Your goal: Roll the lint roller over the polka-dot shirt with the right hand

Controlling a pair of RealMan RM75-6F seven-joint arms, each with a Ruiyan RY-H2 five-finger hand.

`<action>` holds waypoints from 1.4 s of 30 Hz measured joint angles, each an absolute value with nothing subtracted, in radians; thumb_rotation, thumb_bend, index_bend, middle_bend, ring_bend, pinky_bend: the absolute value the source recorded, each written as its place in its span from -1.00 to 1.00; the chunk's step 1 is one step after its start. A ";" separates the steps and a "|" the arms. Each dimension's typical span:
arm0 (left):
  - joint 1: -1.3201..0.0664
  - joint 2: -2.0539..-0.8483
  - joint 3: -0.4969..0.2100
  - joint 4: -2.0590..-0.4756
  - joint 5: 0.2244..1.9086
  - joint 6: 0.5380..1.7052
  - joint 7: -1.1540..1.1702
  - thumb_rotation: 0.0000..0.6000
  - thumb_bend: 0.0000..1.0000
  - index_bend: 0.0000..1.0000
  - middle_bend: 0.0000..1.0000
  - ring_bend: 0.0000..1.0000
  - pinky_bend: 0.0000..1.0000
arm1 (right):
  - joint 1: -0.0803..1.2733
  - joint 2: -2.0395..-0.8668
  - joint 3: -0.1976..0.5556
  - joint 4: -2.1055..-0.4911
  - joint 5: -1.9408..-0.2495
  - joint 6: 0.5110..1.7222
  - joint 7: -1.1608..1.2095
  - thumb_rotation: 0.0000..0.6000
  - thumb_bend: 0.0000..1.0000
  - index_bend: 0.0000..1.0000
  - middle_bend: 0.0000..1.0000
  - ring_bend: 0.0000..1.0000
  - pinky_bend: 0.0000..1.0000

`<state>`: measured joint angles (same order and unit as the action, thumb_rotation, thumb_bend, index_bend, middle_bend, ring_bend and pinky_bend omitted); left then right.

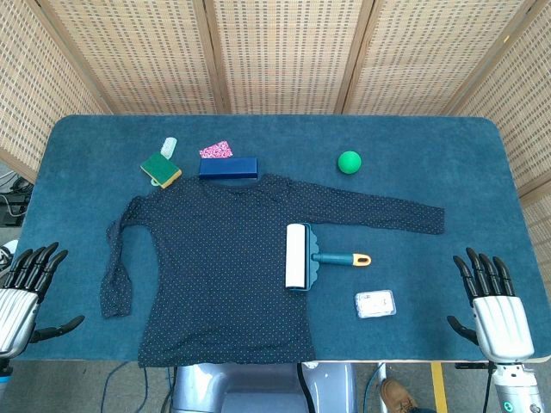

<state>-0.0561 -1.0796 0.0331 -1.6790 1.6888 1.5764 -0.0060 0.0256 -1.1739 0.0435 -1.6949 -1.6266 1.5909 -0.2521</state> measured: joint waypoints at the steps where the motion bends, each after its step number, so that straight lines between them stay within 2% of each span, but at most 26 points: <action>1: -0.056 -1.080 0.033 -1.678 1.689 1.576 -0.006 1.00 -1.00 -1.00 -1.00 -1.00 -1.00 | 0.025 -1.174 0.043 -1.695 -1.627 1.592 -0.251 1.00 -1.00 -1.00 -1.00 -1.00 -1.00; 6: -0.061 -1.080 0.031 -1.678 1.685 1.569 -0.011 1.00 -1.00 -1.00 -1.00 -1.00 -1.00 | 0.028 -1.177 0.045 -1.696 -1.627 1.590 -0.233 1.00 -1.00 -1.00 -1.00 -1.00 -1.00; 8: -0.065 -1.079 0.028 -1.679 1.676 1.560 -0.014 1.00 -1.00 -1.00 -1.00 -1.00 -1.00 | 0.038 -1.179 0.052 -1.697 -1.621 1.576 -0.233 1.00 -1.00 -1.00 -0.82 -0.86 -1.00; 9: -0.067 -1.079 0.025 -1.680 1.671 1.556 -0.016 1.00 -1.00 -1.00 -1.00 -1.00 -1.00 | 0.047 -1.180 0.057 -1.698 -1.620 1.567 -0.236 1.00 -1.00 -1.00 -0.55 -0.60 -0.94; 10: -0.072 -1.078 0.021 -1.681 1.664 1.549 -0.017 1.00 -1.00 -1.00 -1.00 -1.00 -1.00 | 0.058 -1.180 0.064 -1.699 -1.619 1.557 -0.241 1.00 -1.00 -1.00 -0.21 -0.22 -0.72; 11: -0.075 -1.078 0.019 -1.682 1.660 1.545 -0.018 1.00 -1.00 -1.00 -1.00 -1.00 -1.00 | 0.075 -1.180 0.075 -1.701 -1.616 1.539 -0.251 1.00 -1.00 -1.00 0.01 0.03 -0.48; 12: -0.077 -1.079 0.017 -1.682 1.657 1.541 -0.018 1.00 -1.00 -1.00 -1.00 -1.00 -1.00 | 0.087 -1.180 0.083 -1.704 -1.612 1.525 -0.258 1.00 -1.00 -1.00 0.26 0.34 -0.04; 14: -0.079 -1.080 0.016 -1.683 1.654 1.535 -0.018 1.00 -1.00 -1.00 -1.00 -1.00 -1.00 | 0.115 -1.177 0.098 -1.715 -1.601 1.485 -0.272 1.00 -1.00 -1.00 0.53 0.65 0.63; 15: -0.082 -1.081 0.016 -1.682 1.652 1.531 -0.017 1.00 -1.00 -1.00 -1.00 -1.00 -1.00 | 0.130 -1.174 0.105 -1.724 -1.593 1.462 -0.276 1.00 -1.00 -1.00 0.64 0.76 0.85; 16: -0.086 -1.083 0.014 -1.681 1.647 1.521 -0.015 1.00 -1.00 -1.00 -1.00 -1.00 -1.00 | 0.148 -1.171 0.113 -1.734 -1.581 1.432 -0.280 1.00 -1.00 -1.00 0.73 0.85 0.96; 19: -0.099 -1.092 0.006 -1.677 1.622 1.493 -0.007 1.00 -1.00 -1.00 -1.00 -1.00 -1.00 | 0.226 -1.160 0.146 -1.771 -1.510 1.295 -0.312 1.00 -1.00 -1.00 0.90 0.99 1.00; 21: -0.103 -1.096 0.002 -1.675 1.609 1.483 -0.005 1.00 -1.00 -1.00 -1.00 -1.00 -1.00 | 0.291 -1.159 0.172 -1.793 -1.431 1.186 -0.361 1.00 -1.00 -1.00 0.97 1.00 1.00; 23: -0.108 -1.099 -0.001 -1.671 1.595 1.470 -0.003 1.00 -1.00 -1.00 -1.00 -1.00 -1.00 | 0.356 -1.166 0.195 -1.810 -1.342 1.099 -0.430 1.00 -1.00 -1.00 1.00 1.00 1.00; 26: -0.115 -1.104 -0.005 -1.666 1.577 1.450 -0.002 1.00 -1.00 -1.00 -1.00 -1.00 -1.00 | 0.441 -1.200 0.220 -1.818 -1.215 1.031 -0.531 1.00 -1.00 -0.95 1.00 1.00 1.00; 31: -0.128 -1.108 -0.010 -1.657 1.548 1.420 -0.005 1.00 -1.00 -1.00 -1.00 -1.00 -1.00 | 0.560 -1.303 0.240 -1.789 -1.004 0.971 -0.663 1.00 -1.00 -0.58 1.00 1.00 1.00; 34: -0.132 -1.108 -0.013 -1.654 1.536 1.410 -0.012 1.00 -1.00 -1.00 -1.00 -1.00 -1.00 | 0.629 -1.369 0.244 -1.764 -0.877 0.962 -0.735 1.00 -0.80 -0.30 1.00 1.00 1.00; 37: -0.139 -1.107 -0.016 -1.651 1.528 1.399 -0.019 1.00 -1.00 -1.00 -1.00 -1.00 -1.00 | 0.682 -1.423 0.241 -1.739 -0.806 0.967 -0.785 1.00 -0.55 -0.25 1.00 1.00 1.00; 42: -0.143 -1.104 -0.017 -1.650 1.524 1.395 -0.029 1.00 -1.00 -1.00 -1.00 -1.00 -1.00 | 0.742 -1.481 0.218 -1.692 -0.739 0.993 -0.838 1.00 -0.46 -0.25 1.00 1.00 1.00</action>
